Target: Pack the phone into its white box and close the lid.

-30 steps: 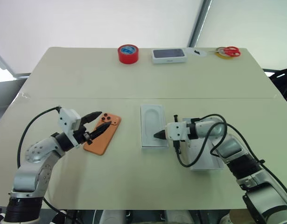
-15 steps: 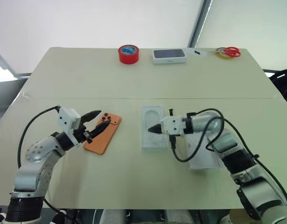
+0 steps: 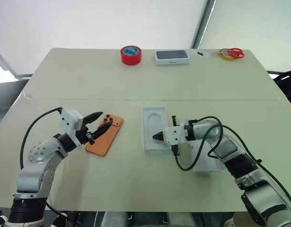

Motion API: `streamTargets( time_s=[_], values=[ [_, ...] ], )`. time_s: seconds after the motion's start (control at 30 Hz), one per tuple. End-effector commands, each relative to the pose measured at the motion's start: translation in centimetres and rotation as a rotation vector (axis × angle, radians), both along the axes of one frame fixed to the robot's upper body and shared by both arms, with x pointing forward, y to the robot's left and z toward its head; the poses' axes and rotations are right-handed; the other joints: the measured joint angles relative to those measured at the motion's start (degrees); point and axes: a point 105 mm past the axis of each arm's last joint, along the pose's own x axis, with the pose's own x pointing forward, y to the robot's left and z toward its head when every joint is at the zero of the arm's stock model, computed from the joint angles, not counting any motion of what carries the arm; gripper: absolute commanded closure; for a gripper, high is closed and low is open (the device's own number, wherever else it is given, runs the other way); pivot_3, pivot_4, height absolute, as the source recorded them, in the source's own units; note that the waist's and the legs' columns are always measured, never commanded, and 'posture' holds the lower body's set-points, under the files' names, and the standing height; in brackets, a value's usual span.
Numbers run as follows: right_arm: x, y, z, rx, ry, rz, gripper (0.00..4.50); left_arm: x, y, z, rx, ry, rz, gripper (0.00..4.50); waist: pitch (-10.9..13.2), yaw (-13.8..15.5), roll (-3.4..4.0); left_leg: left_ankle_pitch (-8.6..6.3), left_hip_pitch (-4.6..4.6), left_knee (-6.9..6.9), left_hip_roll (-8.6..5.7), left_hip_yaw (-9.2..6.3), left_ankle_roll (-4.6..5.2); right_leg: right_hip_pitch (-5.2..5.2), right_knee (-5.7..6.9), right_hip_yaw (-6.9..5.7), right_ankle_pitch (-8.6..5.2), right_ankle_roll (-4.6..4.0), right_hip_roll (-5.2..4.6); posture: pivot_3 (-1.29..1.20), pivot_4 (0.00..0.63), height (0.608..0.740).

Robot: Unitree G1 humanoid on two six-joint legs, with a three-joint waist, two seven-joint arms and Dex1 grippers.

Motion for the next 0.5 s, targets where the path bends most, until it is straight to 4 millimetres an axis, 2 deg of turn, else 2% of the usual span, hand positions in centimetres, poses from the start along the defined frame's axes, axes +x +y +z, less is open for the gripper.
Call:
streamTargets(
  time_s=[0.03, 0.13, 0.27, 0.4, 0.47, 0.5],
  values=[
    [-0.1, 0.0, 0.4, 0.004, -0.005, 0.0, 4.46, 0.1, 0.4, 0.8, -0.004, -0.029, 0.016, 1.63, 0.0, 0.0, 0.0, 0.0, 0.0, 0.0, 0.0, -0.01, 0.0, 0.0, 0.01, 0.0, 0.0, 0.0, 0.0, 0.0, 0.15, 0.73],
    [-0.8, 0.5, 1.1, 0.05, 0.047, 0.022, 4.46, 0.1, 0.4, 0.7, 0.0, -0.028, 0.017, 1.63, 0.0, 0.0, 0.0, 0.0, 0.0, -0.01, 0.0, -0.01, 0.0, -0.01, 0.01, 0.0, 0.0, 0.0, 0.0, 0.0, 0.15, 0.73],
    [1.4, 1.0, 2.2, 0.086, -0.084, -0.051, 4.46, 0.7, 1.0, 0.3, -0.042, 0.053, 0.055, 1.63, 0.0, -0.04, 0.0, 0.0, 0.0, 0.0, 0.0, -0.01, -0.01, -0.03, 0.04, 0.0, 0.0, 0.0, 0.0, 0.0, 0.15, 0.73],
    [3.2, 2.1, 4.6, 0.219, -0.122, -0.146, 4.46, 1.0, 2.8, 0.1, -0.117, 0.192, 0.098, 1.63, 0.01, -0.09, -0.01, 0.01, -0.01, 0.02, 0.0, 0.0, -0.02, -0.08, 0.13, 0.0, 0.0, 0.0, 0.0, 0.0, 0.15, 0.73],
    [4.1, 3.5, 6.1, 0.283, -0.146, -0.199, 4.46, 0.7, 4.3, -0.4, -0.188, 0.35, 0.094, 1.63, 0.03, -0.23, -0.05, 0.02, -0.02, 0.02, 0.0, 0.0, -0.03, -0.14, 0.21, 0.0, 0.0, 0.0, 0.01, 0.0, 0.15, 0.73],
    [4.1, 4.4, 6.6, 0.311, -0.145, -0.206, 4.46, 0.6, 5.0, -0.4, -0.19, 0.375, 0.096, 1.63, 0.03, -0.53, -0.06, 0.04, -0.03, 0.02, 0.02, 0.0, -0.07, -0.18, 0.26, 0.0, -0.01, 0.0, 0.03, 0.0, 0.15, 0.73]
  ],
)
